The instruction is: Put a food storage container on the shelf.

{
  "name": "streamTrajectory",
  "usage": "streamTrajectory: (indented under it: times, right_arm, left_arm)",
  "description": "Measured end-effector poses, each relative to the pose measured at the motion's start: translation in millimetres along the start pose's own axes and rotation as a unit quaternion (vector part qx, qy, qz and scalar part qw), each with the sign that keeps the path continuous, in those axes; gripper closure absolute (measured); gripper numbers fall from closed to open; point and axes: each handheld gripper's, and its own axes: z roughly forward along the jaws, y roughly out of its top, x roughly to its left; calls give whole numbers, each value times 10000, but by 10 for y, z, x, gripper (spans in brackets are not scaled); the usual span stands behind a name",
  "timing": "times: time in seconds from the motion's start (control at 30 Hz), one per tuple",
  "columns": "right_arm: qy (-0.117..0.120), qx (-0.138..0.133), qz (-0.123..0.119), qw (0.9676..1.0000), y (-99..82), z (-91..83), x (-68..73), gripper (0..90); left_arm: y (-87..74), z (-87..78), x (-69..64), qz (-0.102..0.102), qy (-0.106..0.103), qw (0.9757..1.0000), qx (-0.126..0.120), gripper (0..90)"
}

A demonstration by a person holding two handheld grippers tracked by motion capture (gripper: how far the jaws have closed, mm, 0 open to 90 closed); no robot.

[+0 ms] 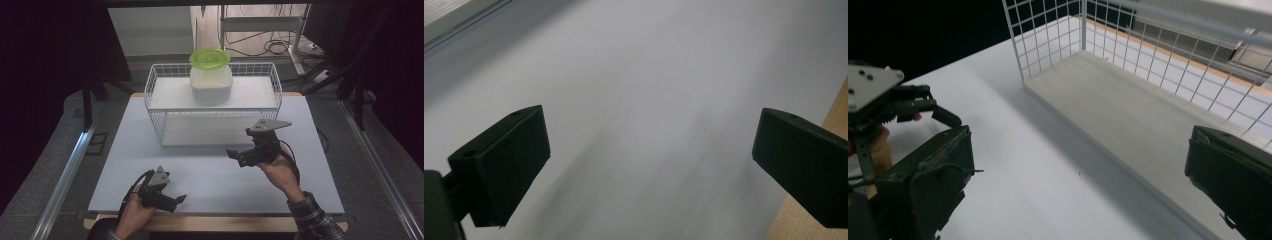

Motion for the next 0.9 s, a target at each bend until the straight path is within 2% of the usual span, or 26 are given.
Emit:
streamTrajectory:
  times: [0.3,0.57,0.9]
  right_arm:
    - [-101,47,-13,9999,-161,-19,2,0]
    - [-123,125,68,9998,-366,-21,-42,0]
    - [-340,252,308,9986,-710,-50,-136,0]
  left_arm:
    - [-3,0,-5,80,28,9999,-63,17]
    - [-4,1,-8,103,26,9999,-73,16]
    - [-6,9,-13,93,12,9999,-66,15]
